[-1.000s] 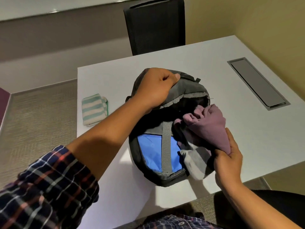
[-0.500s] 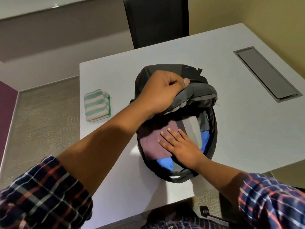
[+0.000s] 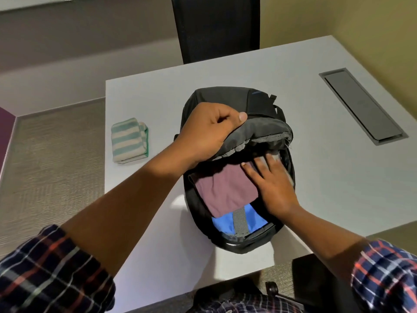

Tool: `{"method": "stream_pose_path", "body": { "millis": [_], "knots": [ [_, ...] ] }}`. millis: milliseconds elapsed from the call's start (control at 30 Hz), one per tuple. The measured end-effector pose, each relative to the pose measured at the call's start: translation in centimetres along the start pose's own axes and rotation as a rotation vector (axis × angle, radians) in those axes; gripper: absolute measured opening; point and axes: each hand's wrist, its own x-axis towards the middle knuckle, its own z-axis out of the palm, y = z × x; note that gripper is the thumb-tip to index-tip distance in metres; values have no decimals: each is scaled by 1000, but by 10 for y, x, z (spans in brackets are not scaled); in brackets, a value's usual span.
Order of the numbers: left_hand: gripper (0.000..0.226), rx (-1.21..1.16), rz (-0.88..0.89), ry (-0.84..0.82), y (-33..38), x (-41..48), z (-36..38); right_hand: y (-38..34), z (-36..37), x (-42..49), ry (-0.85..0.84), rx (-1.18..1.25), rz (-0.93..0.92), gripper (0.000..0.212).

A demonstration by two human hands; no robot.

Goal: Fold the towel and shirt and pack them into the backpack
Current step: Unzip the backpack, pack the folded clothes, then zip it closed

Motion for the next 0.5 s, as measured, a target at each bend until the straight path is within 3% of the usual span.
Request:
{"method": "stream_pose_path", "body": {
  "millis": [33,200,400,500],
  "knots": [
    [36,-4,1,5,0,1,-1,4,2,-3,-8,-43,26,70],
    [32,-12,-7,-8,-5,0,0,12,12,-22,-335,-9,124,103],
    [29,-35,6,-23,-4,0,3,6,4,-16,-318,42,90,100],
    [31,-44,17,-55,2,-2,8,-4,7,-12,-319,73,113,86]
  ]
}}
